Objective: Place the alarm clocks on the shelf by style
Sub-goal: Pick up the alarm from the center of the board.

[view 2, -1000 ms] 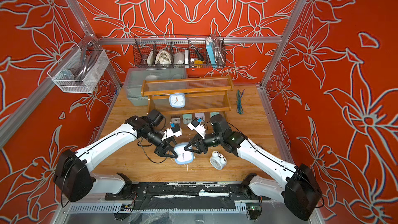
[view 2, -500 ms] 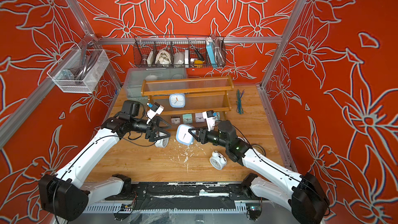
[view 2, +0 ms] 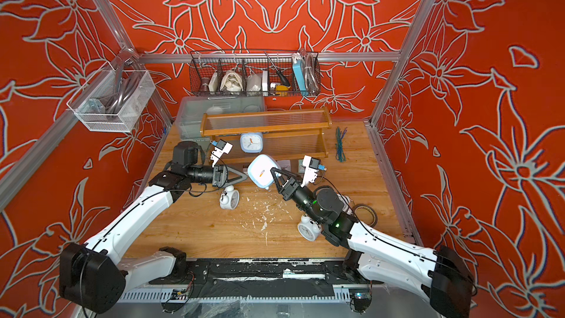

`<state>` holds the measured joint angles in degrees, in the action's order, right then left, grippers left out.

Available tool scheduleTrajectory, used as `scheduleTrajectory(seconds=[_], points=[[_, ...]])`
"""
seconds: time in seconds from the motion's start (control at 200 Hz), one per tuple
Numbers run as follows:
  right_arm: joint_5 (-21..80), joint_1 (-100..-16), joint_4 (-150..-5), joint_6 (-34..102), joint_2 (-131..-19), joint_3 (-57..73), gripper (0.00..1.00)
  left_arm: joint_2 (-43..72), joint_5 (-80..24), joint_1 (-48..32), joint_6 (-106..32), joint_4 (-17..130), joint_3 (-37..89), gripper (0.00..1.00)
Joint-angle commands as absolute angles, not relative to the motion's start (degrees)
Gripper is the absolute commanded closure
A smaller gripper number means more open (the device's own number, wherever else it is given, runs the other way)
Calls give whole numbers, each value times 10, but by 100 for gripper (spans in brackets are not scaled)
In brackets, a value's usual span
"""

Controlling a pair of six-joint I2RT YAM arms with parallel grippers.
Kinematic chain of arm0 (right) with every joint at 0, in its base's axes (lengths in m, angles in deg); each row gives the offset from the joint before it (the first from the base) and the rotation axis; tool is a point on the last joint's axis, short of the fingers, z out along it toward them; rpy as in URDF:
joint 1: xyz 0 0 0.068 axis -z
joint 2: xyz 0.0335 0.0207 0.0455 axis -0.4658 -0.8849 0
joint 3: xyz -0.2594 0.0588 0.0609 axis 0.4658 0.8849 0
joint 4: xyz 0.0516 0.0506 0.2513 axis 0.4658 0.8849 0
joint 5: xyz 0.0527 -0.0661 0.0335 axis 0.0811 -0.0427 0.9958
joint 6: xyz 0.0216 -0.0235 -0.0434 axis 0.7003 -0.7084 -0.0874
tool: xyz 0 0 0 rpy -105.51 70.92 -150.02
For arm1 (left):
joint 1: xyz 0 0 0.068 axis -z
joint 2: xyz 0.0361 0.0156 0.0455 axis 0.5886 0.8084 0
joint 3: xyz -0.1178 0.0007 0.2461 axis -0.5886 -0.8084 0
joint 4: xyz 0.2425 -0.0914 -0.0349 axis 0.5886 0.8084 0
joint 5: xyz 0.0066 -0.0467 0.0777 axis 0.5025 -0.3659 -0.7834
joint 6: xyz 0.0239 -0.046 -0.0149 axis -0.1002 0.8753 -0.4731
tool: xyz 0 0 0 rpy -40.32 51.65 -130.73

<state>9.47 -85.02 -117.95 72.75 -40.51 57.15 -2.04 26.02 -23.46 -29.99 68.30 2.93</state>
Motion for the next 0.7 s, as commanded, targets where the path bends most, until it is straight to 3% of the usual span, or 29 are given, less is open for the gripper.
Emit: scheduleTrajectory(seconds=[0.0,0.185,0.691], points=[[18,-875,-1298,729,-426,581,80,-24,263,-220,-231,614,13,9],[-1,-903,-1329,728,-466,567,80,-19,267,-189,-227,594,2,10],[-66,-954,-1376,718,-513,577,79,-17,283,-177,-215,539,-2,25]])
